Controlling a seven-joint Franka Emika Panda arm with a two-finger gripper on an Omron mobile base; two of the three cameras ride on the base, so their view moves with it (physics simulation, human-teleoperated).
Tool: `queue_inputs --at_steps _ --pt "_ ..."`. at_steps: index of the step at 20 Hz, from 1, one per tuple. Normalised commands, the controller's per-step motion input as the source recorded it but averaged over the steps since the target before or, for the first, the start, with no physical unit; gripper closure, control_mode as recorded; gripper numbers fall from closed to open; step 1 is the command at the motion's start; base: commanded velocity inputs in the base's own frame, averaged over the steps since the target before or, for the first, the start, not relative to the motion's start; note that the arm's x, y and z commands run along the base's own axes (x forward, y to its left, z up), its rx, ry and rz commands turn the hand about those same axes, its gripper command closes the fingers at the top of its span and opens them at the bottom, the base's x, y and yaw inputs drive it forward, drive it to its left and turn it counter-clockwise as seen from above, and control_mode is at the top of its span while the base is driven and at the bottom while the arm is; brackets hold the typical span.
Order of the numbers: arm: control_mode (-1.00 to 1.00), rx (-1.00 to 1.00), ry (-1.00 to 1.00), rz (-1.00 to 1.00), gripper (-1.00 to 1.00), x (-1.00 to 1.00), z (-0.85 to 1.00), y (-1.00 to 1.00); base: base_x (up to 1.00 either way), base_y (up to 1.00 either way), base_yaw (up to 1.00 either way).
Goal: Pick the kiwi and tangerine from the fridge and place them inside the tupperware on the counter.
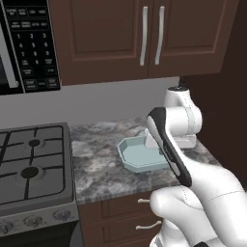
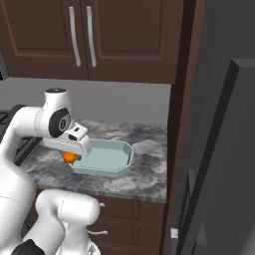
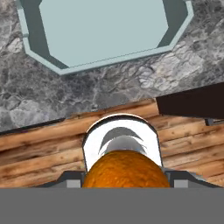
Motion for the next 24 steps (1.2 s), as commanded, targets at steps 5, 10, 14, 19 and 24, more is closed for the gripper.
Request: queue_inputs --at_steps 5,10,14,19,24 --pt "-1.00 0.00 0.00 0.00 1.00 0.75 -0.45 0.00 0.00 0.00 0.00" --pt "-1.00 0.00 0.01 0.00 1.00 0.86 -0.35 0.00 0.00 0.00 0.00" --pt "-1.00 0.00 0.00 0.00 1.00 0.76 -0.46 0.00 0.00 0.00 0.00" --pt "-1.00 0.00 0.00 0.02 1.00 0.49 -0.51 0.00 0.00 0.00 0.00" --pt "-1.00 0.00 0.00 0.03 1.00 0.26 -0.52 0.00 0.00 0.00 0.00"
